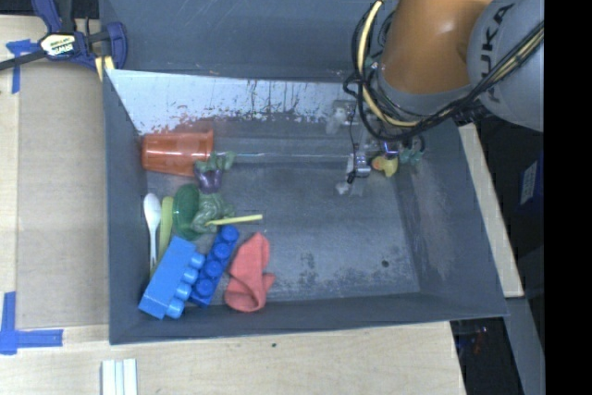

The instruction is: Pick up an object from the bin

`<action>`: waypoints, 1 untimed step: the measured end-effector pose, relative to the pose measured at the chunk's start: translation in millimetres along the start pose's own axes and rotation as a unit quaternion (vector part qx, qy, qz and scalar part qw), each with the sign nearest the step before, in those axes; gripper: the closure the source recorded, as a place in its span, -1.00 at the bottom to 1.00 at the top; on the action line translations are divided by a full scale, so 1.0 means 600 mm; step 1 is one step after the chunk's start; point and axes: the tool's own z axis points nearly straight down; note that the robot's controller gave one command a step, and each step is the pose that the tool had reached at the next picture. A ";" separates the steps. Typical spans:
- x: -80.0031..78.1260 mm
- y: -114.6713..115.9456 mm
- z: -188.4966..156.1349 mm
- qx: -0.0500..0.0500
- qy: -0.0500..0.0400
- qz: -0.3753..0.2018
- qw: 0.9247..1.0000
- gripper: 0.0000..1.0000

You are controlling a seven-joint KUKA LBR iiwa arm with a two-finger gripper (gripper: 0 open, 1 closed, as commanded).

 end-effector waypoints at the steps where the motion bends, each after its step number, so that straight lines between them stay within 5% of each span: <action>1: -0.003 0.000 -0.008 0.000 -0.004 0.000 1.000 -1.00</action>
Offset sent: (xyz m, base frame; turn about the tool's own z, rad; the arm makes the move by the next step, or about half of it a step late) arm 0.0020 0.0606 -0.0725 0.0123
